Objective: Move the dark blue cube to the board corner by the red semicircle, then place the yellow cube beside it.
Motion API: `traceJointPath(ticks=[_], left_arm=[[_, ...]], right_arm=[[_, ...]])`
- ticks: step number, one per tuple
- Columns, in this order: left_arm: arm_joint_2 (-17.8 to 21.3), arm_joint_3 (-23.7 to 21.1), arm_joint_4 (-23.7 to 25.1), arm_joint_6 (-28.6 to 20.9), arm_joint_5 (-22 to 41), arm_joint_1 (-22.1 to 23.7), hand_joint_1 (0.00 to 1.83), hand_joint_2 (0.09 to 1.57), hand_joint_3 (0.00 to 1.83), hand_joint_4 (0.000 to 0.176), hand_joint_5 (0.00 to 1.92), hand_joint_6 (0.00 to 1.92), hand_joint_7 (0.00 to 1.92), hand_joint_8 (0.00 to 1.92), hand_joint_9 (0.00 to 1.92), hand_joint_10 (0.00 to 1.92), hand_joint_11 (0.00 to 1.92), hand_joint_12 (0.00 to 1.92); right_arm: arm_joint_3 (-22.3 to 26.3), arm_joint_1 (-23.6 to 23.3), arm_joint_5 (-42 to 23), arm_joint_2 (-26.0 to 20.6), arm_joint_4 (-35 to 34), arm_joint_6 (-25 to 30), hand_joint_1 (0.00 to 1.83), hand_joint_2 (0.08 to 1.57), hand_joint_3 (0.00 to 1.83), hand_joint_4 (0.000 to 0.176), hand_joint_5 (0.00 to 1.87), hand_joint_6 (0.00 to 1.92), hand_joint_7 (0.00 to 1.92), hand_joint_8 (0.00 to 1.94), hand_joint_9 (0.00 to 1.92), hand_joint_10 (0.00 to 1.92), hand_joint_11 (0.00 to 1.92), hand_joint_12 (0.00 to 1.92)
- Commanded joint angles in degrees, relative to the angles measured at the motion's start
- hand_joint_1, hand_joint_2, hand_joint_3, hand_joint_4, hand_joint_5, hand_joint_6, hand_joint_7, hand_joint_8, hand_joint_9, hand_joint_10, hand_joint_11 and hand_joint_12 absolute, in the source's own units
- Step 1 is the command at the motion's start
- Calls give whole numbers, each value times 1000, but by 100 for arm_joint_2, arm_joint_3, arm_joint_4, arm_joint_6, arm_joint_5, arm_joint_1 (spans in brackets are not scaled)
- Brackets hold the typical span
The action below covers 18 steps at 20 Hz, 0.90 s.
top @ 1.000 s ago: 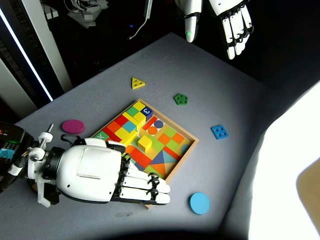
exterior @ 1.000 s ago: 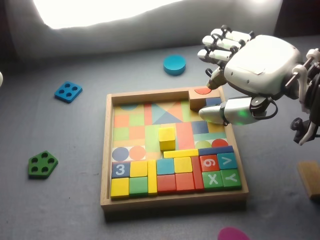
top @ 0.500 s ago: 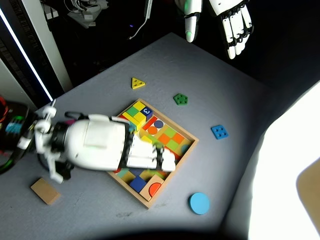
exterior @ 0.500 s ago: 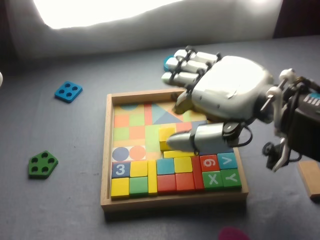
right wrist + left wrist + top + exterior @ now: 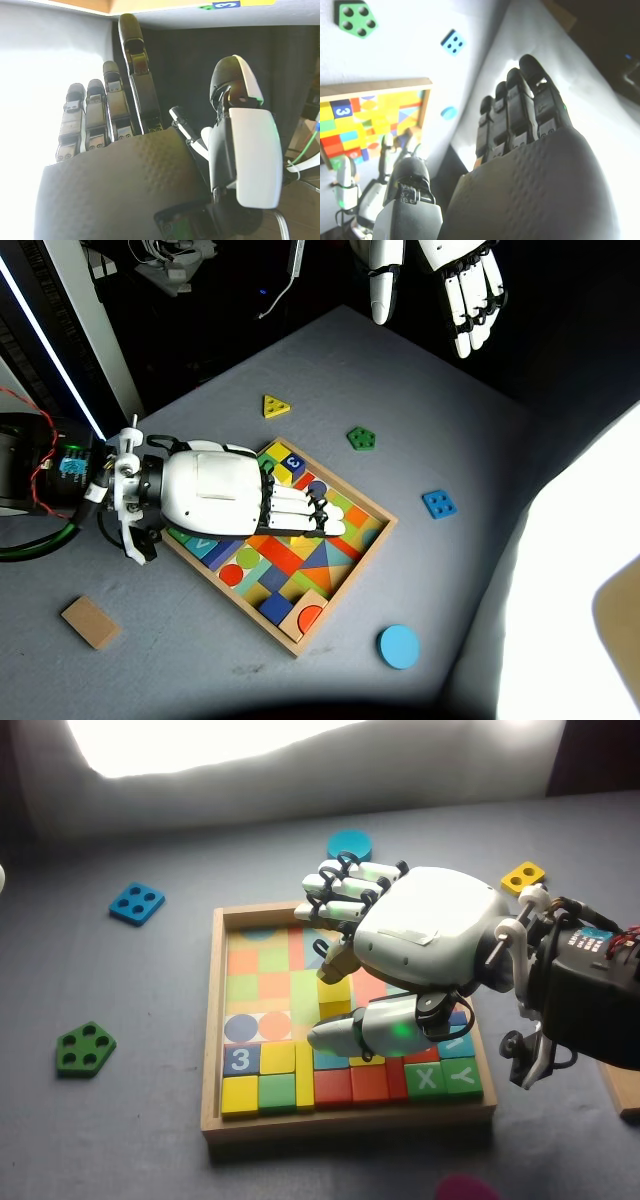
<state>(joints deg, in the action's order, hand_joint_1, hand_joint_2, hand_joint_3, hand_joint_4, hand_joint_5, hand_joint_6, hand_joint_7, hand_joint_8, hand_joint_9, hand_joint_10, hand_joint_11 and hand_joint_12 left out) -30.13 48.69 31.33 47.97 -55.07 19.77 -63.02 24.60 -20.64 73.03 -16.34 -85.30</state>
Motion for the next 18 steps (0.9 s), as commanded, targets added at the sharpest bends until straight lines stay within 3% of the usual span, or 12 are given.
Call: traceJointPath(ticks=[1, 6, 18], left_arm=[[10, -2, 244, 13, 424, 45, 0, 1178, 2, 20, 138, 4, 152, 4, 173, 1, 0, 723], [10, 0, 244, 13, 424, 46, 0, 1176, 0, 26, 150, 4, 183, 6, 203, 6, 0, 780], [10, 1, 245, 13, 424, 46, 0, 1190, 3, 21, 140, 1, 162, 1, 196, 1, 0, 745]], right_arm=[[-21, -3, -626, 2, 50, 38, 0, 1126, 0, 0, 797, 7, 212, 10, 13, 6, 0, 0], [-104, 128, -530, 80, 49, 41, 0, 1131, 0, 0, 788, 2, 189, 0, 1, 0, 0, 0], [-509, 276, -421, 21, -40, 45, 0, 1124, 0, 0, 787, 3, 202, 4, 0, 0, 0, 0]])
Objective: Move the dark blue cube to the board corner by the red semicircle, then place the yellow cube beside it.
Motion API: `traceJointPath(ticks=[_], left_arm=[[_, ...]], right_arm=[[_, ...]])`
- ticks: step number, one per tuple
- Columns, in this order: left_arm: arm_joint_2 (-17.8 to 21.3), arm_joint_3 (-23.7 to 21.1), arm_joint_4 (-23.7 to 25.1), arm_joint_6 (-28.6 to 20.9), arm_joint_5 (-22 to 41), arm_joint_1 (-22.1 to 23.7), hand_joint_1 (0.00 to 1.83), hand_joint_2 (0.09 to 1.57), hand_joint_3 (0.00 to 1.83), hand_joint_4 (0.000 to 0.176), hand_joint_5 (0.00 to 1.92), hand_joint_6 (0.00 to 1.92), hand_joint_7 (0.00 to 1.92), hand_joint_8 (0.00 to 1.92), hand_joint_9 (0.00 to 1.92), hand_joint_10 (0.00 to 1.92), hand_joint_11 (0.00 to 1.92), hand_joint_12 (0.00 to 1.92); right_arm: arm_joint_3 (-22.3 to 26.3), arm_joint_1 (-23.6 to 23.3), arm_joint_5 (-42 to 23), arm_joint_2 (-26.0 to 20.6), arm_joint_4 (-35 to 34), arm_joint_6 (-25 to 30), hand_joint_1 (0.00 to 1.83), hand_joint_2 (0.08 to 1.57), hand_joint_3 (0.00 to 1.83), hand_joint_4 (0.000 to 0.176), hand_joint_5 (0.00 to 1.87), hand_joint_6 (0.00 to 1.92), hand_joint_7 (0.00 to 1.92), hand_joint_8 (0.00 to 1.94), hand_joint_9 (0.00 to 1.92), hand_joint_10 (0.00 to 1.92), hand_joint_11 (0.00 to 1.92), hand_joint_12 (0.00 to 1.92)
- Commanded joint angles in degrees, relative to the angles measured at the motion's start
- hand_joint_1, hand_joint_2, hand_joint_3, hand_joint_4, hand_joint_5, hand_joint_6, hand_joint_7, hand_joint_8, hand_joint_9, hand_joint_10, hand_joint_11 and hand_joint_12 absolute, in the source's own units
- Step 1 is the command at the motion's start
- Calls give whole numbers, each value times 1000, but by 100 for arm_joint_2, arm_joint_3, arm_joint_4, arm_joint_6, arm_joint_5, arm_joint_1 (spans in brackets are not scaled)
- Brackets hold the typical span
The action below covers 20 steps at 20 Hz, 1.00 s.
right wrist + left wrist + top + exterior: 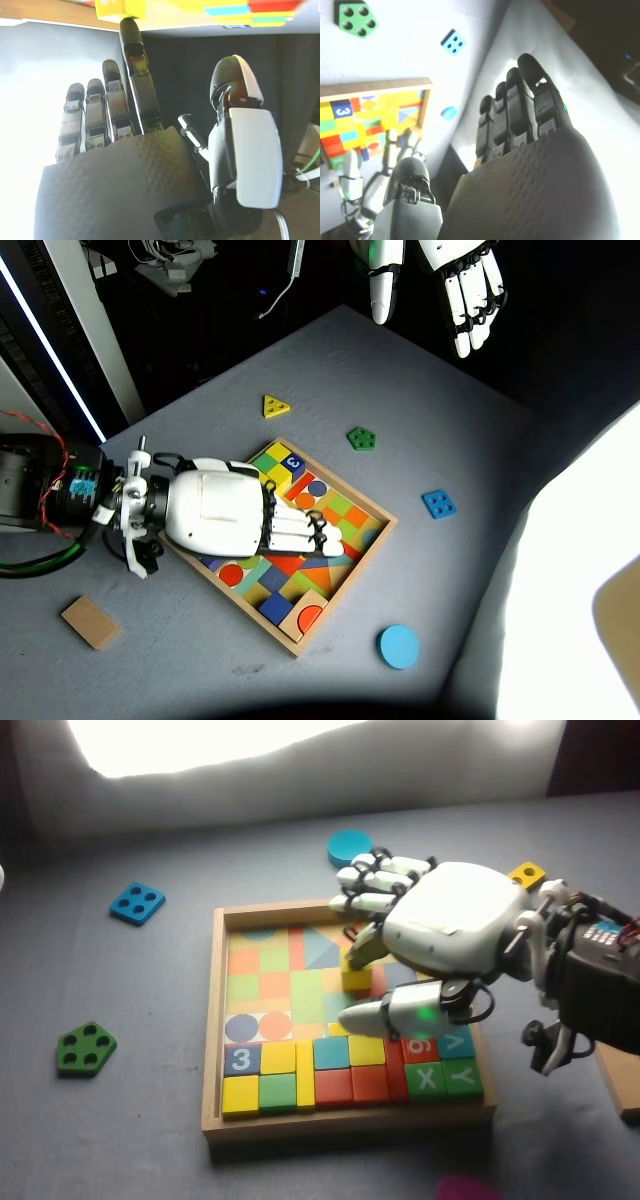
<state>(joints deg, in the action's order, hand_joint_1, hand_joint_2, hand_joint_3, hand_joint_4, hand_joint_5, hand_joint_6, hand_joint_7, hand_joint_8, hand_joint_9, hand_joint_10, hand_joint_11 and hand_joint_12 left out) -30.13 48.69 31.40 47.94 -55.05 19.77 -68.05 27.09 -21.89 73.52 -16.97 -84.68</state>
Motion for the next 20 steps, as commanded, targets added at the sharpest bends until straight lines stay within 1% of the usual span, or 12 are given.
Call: traceJointPath(ticks=[1, 4, 5, 7, 9, 10, 13, 14, 17, 19, 20], left_arm=[[10, 1, 238, 15, 422, 46, 0, 1187, 0, 27, 144, 2, 166, 3, 201, 3, 0, 742], [10, 1, 239, 15, 422, 46, 0, 1175, 0, 26, 138, 0, 167, 3, 201, 2, 0, 744], [10, 2, 239, 15, 422, 46, 0, 1169, 0, 32, 147, 3, 179, 5, 210, 5, 0, 766], [10, 3, 240, 15, 422, 46, 0, 1164, 0, 30, 148, 2, 173, 1, 205, 2, 0, 771], [10, 3, 243, 15, 421, 46, 0, 1163, 0, 26, 128, 4, 162, 1, 198, 2, 0, 733], [10, 3, 244, 15, 421, 46, 0, 1161, 0, 26, 134, 4, 170, 3, 205, 4, 0, 759], [10, 3, 244, 15, 421, 46, 0, 1156, 0, 25, 151, 8, 170, 1, 200, 1, 0, 740], [10, 3, 244, 15, 421, 46, 0, 1157, 0, 28, 143, 3, 157, 0, 189, 0, 0, 718], [10, 3, 245, 15, 421, 46, 0, 1167, 2, 23, 156, 6, 177, 6, 204, 5, 0, 740], [10, 3, 248, 15, 421, 46, 0, 1168, 2, 26, 151, 3, 177, 5, 202, 4, 0, 745], [10, 3, 248, 15, 421, 46, 0, 1166, 1, 25, 136, 1, 163, 3, 188, 2, 0, 716]], right_arm=[[-28, 32, -291, -44, 24, -18, 0, 1125, 0, 0, 798, 8, 215, 8, 8, 3, 0, 0], [-100, 23, -291, -122, 24, -17, 0, 1128, 0, 0, 799, 8, 204, 3, 1, 0, 0, 0], [-121, 22, -294, -135, 24, -17, 0, 1127, 0, 0, 797, 7, 214, 7, 9, 4, 0, 0], [-199, 19, -300, -145, 24, -16, 0, 1129, 0, 0, 795, 5, 207, 3, 1, 0, 0, 0], [-270, 19, -300, -157, 24, -16, 0, 1129, 0, 0, 792, 4, 189, 0, 0, 0, 0, 0], [-302, 19, -300, -158, 24, -16, 0, 1131, 0, 0, 791, 4, 187, 0, 0, 0, 0, 0], [-380, 18, -299, -158, 24, -16, 0, 1132, 0, 0, 800, 7, 223, 14, 19, 8, 0, 0], [-392, 18, -308, -158, 24, -17, 0, 1137, 3, 0, 800, 7, 217, 11, 16, 7, 0, 0], [-424, 8, -358, -154, 24, -17, 0, 1135, 1, 0, 790, 3, 219, 10, 2, 0, 0, 0], [-435, 6, -374, -153, 24, -18, 0, 1139, 3, 0, 790, 2, 214, 6, 2, 1, 0, 0], [-445, 6, -401, -153, 24, -22, 0, 1140, 3, 0, 794, 4, 216, 7, 10, 4, 0, 0]])
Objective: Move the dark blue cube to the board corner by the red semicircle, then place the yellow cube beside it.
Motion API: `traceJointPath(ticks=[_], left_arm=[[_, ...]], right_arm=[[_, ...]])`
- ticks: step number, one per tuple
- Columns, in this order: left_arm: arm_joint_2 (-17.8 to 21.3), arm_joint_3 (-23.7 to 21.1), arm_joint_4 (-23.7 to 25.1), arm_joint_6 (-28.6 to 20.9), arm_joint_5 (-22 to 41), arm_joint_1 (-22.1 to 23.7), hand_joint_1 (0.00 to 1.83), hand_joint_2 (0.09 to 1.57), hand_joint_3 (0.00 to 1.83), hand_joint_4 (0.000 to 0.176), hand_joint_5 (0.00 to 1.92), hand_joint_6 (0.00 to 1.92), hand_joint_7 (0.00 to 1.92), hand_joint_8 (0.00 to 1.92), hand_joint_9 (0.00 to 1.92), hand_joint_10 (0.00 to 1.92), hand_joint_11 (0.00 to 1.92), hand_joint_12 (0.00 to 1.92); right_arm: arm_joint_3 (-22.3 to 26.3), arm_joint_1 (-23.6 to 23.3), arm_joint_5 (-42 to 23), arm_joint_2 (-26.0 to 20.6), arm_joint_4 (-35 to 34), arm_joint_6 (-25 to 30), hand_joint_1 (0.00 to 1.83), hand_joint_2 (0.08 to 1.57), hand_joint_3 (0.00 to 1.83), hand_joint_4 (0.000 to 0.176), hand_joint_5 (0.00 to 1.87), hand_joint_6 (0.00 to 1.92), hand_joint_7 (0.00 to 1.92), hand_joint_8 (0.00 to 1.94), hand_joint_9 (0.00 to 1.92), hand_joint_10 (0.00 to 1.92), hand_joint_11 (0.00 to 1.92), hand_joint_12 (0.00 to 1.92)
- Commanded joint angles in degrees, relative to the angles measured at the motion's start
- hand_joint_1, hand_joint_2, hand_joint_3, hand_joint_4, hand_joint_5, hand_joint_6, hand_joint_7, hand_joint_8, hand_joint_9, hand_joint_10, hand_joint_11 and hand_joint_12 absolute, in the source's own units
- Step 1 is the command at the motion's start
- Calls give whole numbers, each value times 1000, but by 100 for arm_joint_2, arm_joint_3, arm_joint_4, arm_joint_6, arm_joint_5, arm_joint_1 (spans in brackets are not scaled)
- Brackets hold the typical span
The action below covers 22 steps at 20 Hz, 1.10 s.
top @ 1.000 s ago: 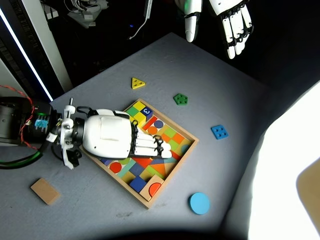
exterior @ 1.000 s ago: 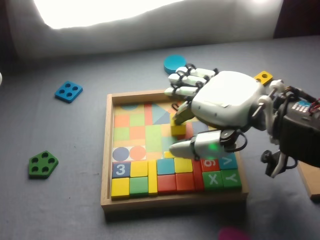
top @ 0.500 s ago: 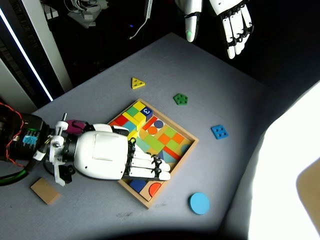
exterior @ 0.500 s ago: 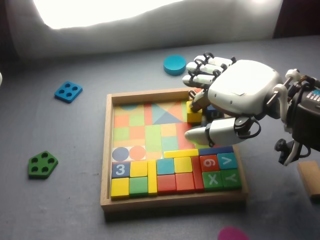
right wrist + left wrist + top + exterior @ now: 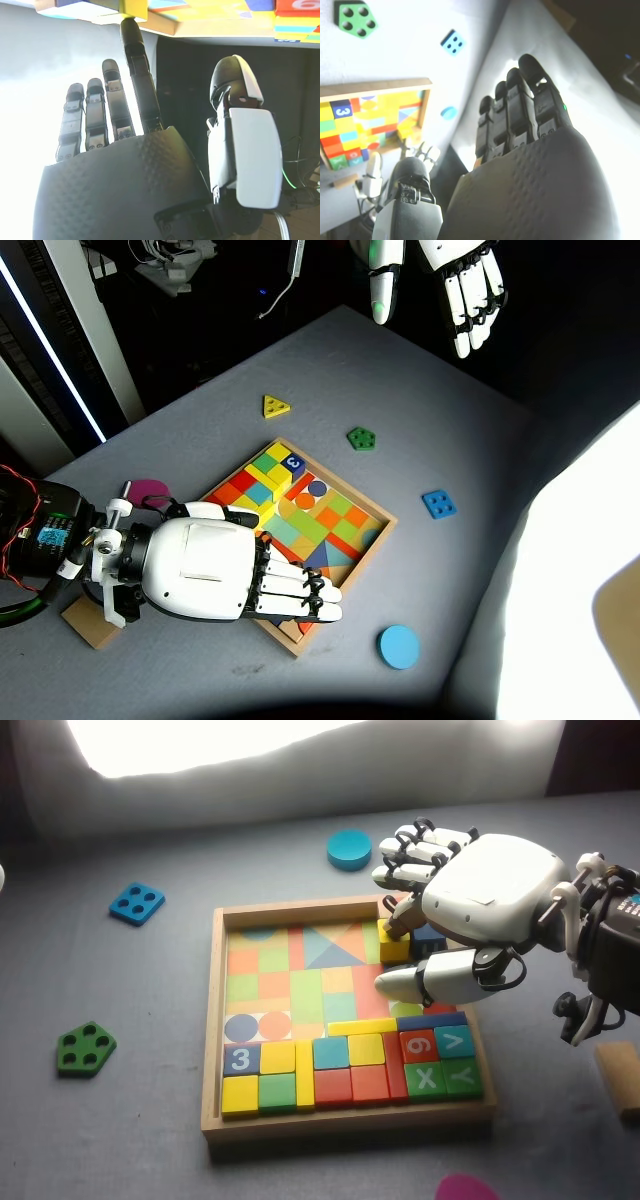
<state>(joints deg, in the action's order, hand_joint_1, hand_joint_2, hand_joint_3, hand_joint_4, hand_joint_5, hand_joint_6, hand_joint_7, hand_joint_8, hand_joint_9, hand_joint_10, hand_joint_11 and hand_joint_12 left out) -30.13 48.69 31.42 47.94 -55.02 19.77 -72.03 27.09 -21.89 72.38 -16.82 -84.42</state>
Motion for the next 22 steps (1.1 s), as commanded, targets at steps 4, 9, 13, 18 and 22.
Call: traceJointPath(ticks=[4, 9, 13, 18, 22], left_arm=[[10, 2, 245, 15, 419, 45, 0, 1161, 0, 25, 150, 6, 177, 5, 201, 6, 0, 738], [10, 2, 244, 15, 419, 45, 0, 1169, 2, 21, 145, 1, 181, 5, 200, 4, 0, 742], [10, 1, 244, 15, 419, 45, 0, 1175, 3, 24, 148, 3, 180, 5, 203, 4, 0, 754], [10, 1, 244, 15, 419, 45, 0, 1180, 4, 22, 154, 4, 173, 0, 201, 1, 0, 762], [10, 2, 245, 15, 419, 45, 0, 1186, 2, 23, 160, 3, 183, 4, 213, 5, 0, 784]], right_arm=[[-78, -9, -443, -39, 9, -54, 0, 1145, 5, 0, 781, 1, 213, 3, 4, 1, 0, 0], [-79, -14, -561, -51, 9, -86, 0, 1148, 6, 0, 786, 3, 215, 3, 7, 3, 0, 0], [-78, -192, -764, -66, 9, -7, 0, 1153, 7, 0, 774, 5, 220, 4, 7, 2, 0, 0], [-78, -480, -935, -148, 8, 318, 0, 1153, 5, 0, 778, 5, 234, 8, 14, 5, 0, 0], [-15, -665, -1043, -326, 7, 319, 0, 1145, 1, 0, 782, 6, 216, 0, 8, 2, 0, 0]])
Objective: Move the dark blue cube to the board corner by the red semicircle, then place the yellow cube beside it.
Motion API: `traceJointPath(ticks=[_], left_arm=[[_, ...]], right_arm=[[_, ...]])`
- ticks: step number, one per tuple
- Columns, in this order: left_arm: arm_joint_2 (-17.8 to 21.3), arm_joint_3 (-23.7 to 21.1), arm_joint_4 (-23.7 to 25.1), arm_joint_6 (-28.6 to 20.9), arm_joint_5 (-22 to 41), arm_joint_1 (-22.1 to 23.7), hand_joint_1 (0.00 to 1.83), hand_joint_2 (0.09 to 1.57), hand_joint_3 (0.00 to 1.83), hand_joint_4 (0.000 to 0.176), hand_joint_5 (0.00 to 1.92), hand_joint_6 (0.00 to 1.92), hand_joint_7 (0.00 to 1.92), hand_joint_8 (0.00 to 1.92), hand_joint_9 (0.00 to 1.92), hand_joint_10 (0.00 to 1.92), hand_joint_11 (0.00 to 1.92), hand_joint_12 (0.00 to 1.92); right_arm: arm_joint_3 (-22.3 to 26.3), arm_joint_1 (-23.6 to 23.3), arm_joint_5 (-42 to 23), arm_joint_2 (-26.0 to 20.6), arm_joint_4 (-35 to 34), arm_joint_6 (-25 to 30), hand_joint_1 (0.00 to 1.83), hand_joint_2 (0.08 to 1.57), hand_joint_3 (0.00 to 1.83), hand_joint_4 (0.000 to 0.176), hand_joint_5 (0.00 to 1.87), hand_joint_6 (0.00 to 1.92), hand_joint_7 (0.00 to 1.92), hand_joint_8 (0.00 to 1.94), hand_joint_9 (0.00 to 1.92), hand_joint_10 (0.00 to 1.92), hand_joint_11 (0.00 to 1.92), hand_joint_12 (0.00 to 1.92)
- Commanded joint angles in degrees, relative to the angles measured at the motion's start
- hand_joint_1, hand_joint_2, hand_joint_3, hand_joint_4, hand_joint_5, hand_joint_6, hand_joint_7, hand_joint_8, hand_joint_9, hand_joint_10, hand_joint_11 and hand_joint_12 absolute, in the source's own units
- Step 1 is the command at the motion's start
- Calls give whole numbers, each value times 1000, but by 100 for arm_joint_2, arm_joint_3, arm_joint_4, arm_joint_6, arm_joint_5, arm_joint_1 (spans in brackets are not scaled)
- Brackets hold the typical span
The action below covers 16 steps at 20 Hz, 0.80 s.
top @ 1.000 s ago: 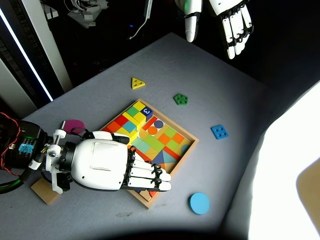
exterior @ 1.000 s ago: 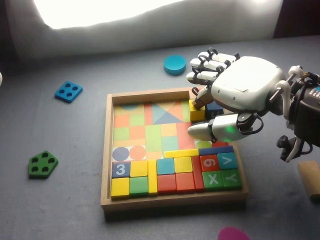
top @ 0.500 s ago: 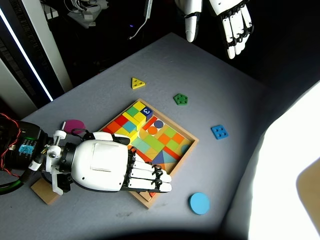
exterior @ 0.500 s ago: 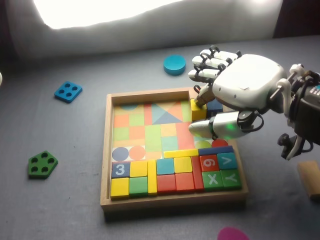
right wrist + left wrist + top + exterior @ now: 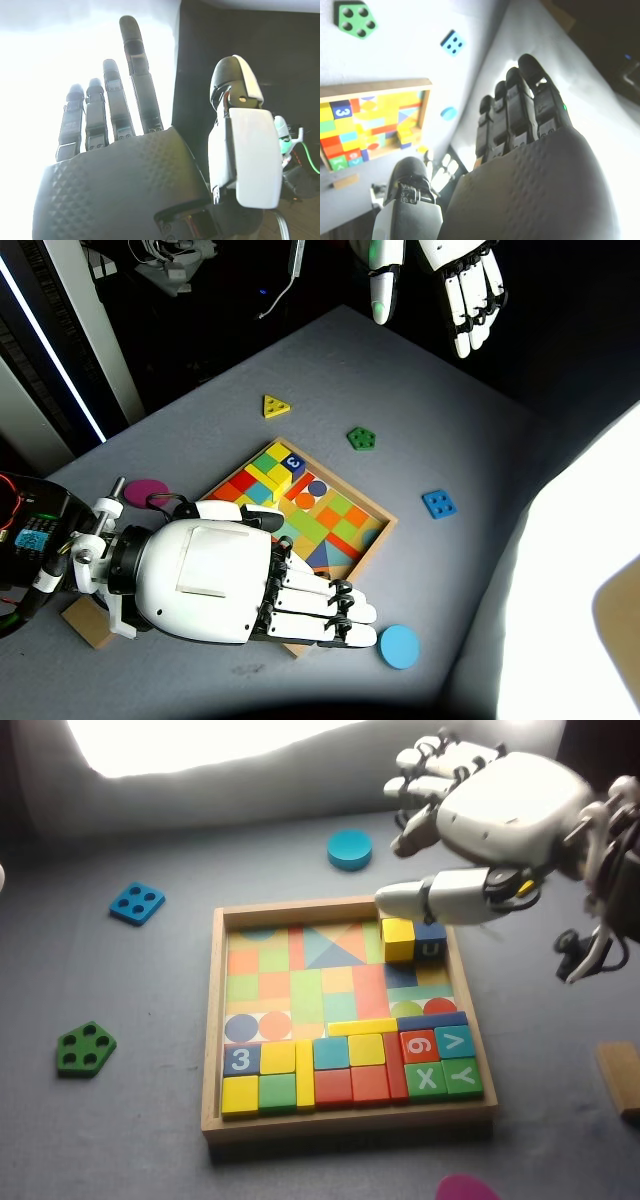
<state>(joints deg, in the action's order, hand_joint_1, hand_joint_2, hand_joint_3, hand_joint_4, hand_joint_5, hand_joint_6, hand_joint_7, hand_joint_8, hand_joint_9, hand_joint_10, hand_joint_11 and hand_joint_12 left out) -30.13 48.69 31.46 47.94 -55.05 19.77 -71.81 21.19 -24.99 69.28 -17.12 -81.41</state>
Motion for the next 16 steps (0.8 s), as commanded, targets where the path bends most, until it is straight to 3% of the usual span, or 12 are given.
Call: traceJointPath(ticks=[1, 5, 7, 8, 9, 10, 11, 12, 13, 14, 15, 16], left_arm=[[10, 2, 240, 15, 421, 46, 0, 1185, 1, 24, 156, 1, 188, 3, 213, 4, 0, 772], [10, 3, 242, 15, 421, 46, 0, 1179, 0, 20, 183, 9, 216, 8, 243, 10, 0, 847], [10, 3, 242, 15, 421, 46, 0, 1178, 0, 21, 205, 12, 260, 14, 279, 17, 0, 952], [10, 3, 242, 15, 421, 46, 0, 1179, 0, 15, 291, 24, 344, 20, 358, 30, 0, 1081], [10, 3, 242, 15, 421, 46, 0, 1181, 0, 13, 343, 20, 414, 14, 423, 31, 5, 1143], [10, 3, 242, 15, 421, 46, 0, 1190, 1, 8, 396, 16, 472, 8, 478, 27, 40, 1160], [10, 3, 242, 15, 421, 46, 12, 1215, 3, 0, 569, 33, 673, 28, 664, 71, 172, 1227], [10, 1, 240, 15, 421, 46, 13, 1225, 1, 0, 646, 23, 782, 26, 761, 87, 226, 1256], [10, -8, 240, 15, 421, 46, 51, 1230, 1, 0, 780, 31, 935, 54, 881, 146, 313, 1327], [9, -11, 240, 15, 421, 46, 88, 1227, 0, 0, 923, 39, 1088, 73, 948, 363, 396, 1394], [9, -11, 240, 15, 421, 47, 57, 1232, 0, 0, 1055, 122, 1206, 194, 925, 800, 466, 1524], [9, -8, 242, 15, 421, 47, 32, 1244, 2, 0, 1027, 405, 1193, 451, 916, 1077, 547, 1584]], right_arm=[[55, -127, -732, -124, 37, 17, 0, 1144, 1, 0, 779, 5, 215, 0, 8, 2, 0, 0], [643, -385, -375, -761, 33, 79, 0, 1137, 0, 0, 782, 6, 253, 14, 82, 33, 20, 10], [1046, -535, -106, -1191, 34, 167, 0, 1139, 1, 0, 811, 7, 363, 11, 206, 53, 0, 540], [1245, -553, -107, -1393, 35, 167, 0, 1138, 0, 0, 826, 12, 477, 37, 332, 111, 0, 1016], [1541, -562, -108, -1694, 36, 164, 11, 1137, 0, 0, 854, 22, 584, 62, 435, 168, 0, 1281], [1767, -568, -108, -1929, 36, 166, 13, 1144, 1, 0, 872, 27, 668, 40, 473, 308, 0, 1406], [1903, -576, -108, -2068, 36, 166, 36, 1146, 1, 0, 899, 60, 795, 88, 553, 624, 29, 1605], [2010, -582, -108, -2167, 37, 166, 56, 1149, 1, 0, 813, 261, 809, 223, 551, 870, 102, 1681], [2067, -583, -108, -2197, 37, 163, 93, 1149, 0, 0, 694, 830, 764, 653, 568, 1180, 251, 1762], [2092, -586, -108, -2192, 37, 119, 103, 1163, 4, 0, 770, 968, 860, 873, 679, 1333, 402, 1808], [2106, -584, -104, -2178, 37, 80, 21, 1193, 12, 0, 881, 903, 1036, 856, 846, 1409, 534, 1895], [2117, -583, -92, -2174, 37, 62, 3, 1200, 12, 0, 942, 906, 1129, 871, 937, 1463, 609, 1916]])
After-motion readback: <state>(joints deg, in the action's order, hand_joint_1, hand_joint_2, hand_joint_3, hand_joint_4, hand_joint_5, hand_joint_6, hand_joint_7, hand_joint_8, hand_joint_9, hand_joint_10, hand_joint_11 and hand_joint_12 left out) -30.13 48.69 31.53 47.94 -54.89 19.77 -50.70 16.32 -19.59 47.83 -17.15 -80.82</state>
